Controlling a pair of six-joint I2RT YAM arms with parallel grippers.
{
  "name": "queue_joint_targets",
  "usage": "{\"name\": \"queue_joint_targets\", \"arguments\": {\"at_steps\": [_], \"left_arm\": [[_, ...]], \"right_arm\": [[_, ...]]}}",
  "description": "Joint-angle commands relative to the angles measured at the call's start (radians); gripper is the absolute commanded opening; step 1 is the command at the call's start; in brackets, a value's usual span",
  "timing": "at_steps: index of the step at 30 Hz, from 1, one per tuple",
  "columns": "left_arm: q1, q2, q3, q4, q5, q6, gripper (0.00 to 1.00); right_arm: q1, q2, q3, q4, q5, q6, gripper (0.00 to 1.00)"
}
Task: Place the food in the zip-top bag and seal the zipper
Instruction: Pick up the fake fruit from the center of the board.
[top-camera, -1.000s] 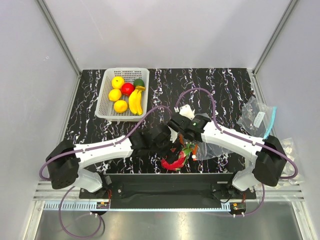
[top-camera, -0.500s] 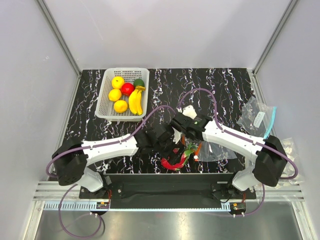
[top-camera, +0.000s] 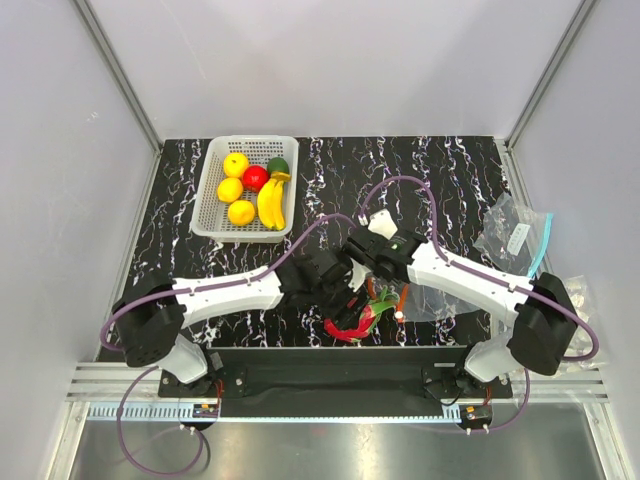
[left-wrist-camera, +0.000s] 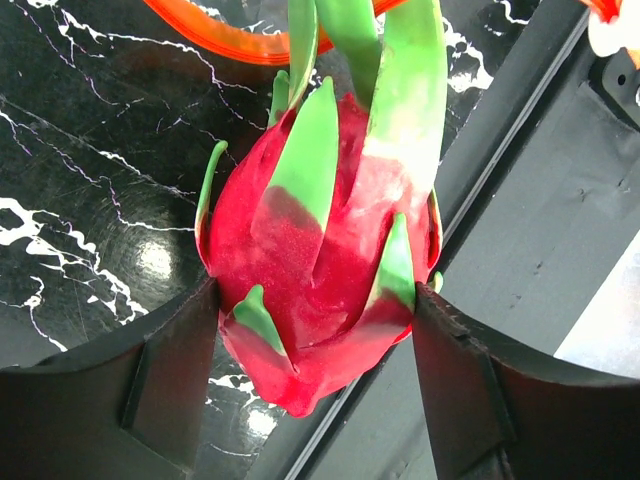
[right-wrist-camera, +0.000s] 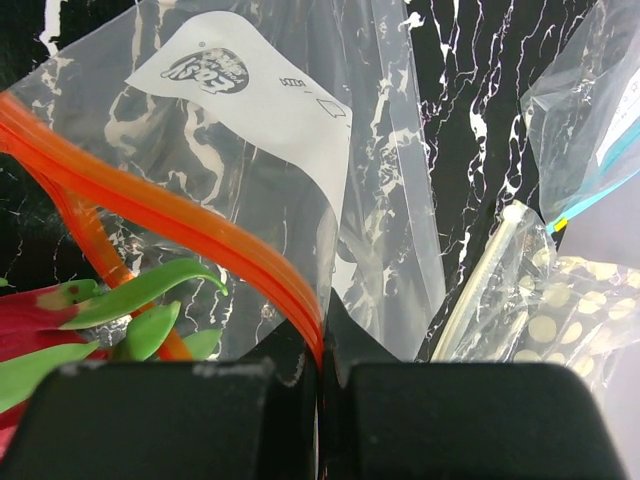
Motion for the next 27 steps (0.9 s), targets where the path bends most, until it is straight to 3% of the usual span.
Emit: {"name": "queue_joint_targets", "arguments": {"at_steps": [1,2,5,11,27], "left_arm": [[-0.013,0.05,0.038,0.028,0.048,0.029,0.43],[-0.013,0.047,0.038,0.026,0.048,0.029,0.35],[-0.007,0.033,0.03,0.026,0.048,0.029,0.27],[0.004,-0.044,0.024,0.003,0.03,0.026,0.19],[0.01,-0.182,0.043,-0.081,-0.049,0.02,0.15]], "right_arm": [[0.044,-0.025,0.021,0.089,-0.047,-0.004,0.01],[0.043,-0.025,0.02,0.089,-0.047,-0.004,0.01],[0.043,-0.026,0.017,0.089,-0.045,-0.007,0.0],[0.043,-0.034,0.014,0.087,-0.045,-0.007,0.0],[0.043,-0.041,-0.031,0.121,-0.036,-0.003,0.0]]}}
